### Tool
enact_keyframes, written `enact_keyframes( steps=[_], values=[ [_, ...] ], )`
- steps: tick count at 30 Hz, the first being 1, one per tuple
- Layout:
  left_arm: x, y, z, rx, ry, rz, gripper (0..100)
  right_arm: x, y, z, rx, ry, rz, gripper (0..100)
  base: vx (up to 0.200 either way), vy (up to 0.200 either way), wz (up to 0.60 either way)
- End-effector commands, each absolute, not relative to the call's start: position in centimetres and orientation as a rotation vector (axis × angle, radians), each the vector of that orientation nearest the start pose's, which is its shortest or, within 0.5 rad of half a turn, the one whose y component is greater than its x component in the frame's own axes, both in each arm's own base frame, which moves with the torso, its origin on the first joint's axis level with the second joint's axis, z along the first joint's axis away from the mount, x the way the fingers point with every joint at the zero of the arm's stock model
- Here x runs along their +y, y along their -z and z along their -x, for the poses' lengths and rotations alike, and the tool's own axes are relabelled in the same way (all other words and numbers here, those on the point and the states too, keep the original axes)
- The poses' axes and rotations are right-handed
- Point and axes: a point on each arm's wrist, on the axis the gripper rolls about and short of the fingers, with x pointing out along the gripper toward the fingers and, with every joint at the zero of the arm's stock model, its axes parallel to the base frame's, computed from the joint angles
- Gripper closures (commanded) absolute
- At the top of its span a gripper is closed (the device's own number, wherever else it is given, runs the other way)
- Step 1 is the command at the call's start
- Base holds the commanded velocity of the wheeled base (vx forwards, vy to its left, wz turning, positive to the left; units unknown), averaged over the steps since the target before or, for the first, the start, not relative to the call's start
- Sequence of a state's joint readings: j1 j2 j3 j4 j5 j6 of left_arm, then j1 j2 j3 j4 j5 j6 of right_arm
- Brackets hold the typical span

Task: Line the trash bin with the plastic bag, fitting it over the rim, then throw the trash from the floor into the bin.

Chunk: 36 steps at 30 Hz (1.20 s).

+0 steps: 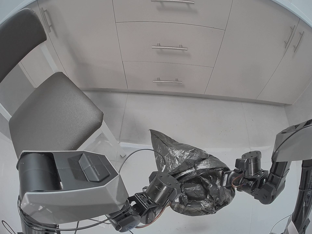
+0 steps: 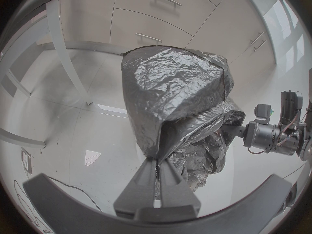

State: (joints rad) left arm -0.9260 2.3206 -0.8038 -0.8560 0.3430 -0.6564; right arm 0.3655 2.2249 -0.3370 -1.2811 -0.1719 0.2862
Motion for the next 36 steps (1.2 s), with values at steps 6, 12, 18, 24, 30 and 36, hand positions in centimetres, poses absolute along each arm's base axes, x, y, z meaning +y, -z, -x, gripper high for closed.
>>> enact_keyframes(
  steps=[6,12,18,24,30,36],
  values=[
    [-29.0,1.4,-22.8,0.690,0.353,0.227,100,9.8,0.5,-27.2,0.522,-0.108,-0.131,100,0.000,0.000,0.00],
    [-29.1,1.4,-22.8,0.690,0.355,0.226,100,9.6,0.8,-26.4,0.558,-0.114,-0.122,100,0.000,0.000,0.00],
    [-29.0,1.4,-22.7,0.693,0.355,0.224,100,8.9,0.8,-23.4,0.639,-0.205,-0.049,100,0.000,0.000,0.00],
    [-29.0,1.3,-22.7,0.690,0.356,0.227,100,8.4,-1.7,-21.8,0.545,-0.261,-0.060,100,0.000,0.000,0.00],
    [-29.0,1.2,-22.7,0.689,0.356,0.231,100,8.3,-1.5,-21.4,0.560,-0.278,-0.037,0,0.000,0.000,0.00],
    [-29.0,1.2,-22.7,0.690,0.355,0.234,100,8.4,-1.3,-21.6,0.563,-0.280,-0.035,0,0.000,0.000,0.00]
  ],
)
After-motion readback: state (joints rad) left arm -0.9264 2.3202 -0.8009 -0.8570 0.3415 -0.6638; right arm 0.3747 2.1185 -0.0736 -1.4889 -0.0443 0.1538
